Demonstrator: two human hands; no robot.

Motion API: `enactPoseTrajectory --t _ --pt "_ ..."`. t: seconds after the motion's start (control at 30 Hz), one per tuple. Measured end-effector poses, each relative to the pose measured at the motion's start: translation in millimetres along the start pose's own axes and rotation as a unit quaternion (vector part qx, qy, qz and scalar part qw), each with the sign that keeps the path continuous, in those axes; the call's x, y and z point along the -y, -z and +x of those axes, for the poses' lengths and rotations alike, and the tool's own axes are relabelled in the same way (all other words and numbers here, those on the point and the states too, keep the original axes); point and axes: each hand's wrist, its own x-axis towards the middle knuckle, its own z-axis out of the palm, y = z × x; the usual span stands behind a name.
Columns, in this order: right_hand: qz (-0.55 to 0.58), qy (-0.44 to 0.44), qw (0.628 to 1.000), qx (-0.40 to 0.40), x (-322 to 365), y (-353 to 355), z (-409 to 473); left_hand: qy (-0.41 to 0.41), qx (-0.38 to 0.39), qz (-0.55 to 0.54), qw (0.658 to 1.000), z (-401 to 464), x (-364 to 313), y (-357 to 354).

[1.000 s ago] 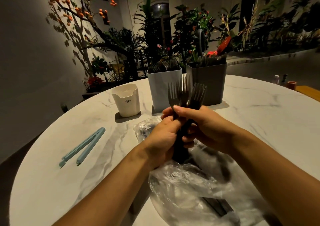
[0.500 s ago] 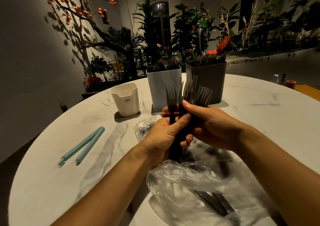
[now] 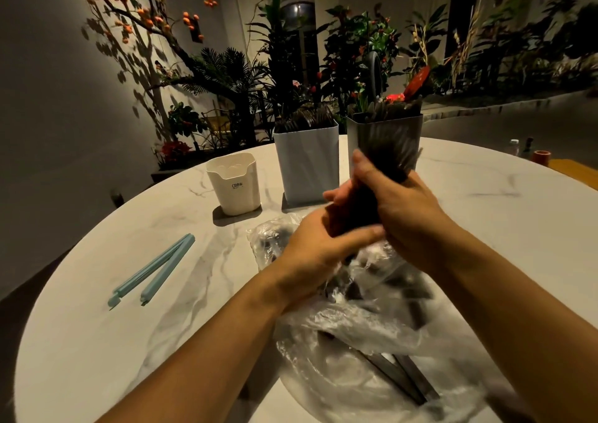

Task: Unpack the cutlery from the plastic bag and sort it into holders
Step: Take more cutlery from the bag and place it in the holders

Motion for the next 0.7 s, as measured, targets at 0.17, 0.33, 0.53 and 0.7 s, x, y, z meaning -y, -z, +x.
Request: enactPoseTrajectory --t 0.17,0.33,0.53,0.7 --pt "0.003 0.022 1.0 -0.006 -3 8 3 0.021 -0.137 -0.135 0.981 7 3 2" --pt "-0.123 0.012 0.988 0.093 -32 -3 -10 -0.011 -0.077 -0.092 0.993 4 8 -2" --pt "-0.108 -0.025 0.993 0.037 -36 -8 -9 -0.029 -0.061 -0.047 0.997 1 6 -8" --pt "-0.102 -0.077 0.99 0.053 -39 -15 -4 -0.063 -0.151 0.081 0.983 11 -13 -9"
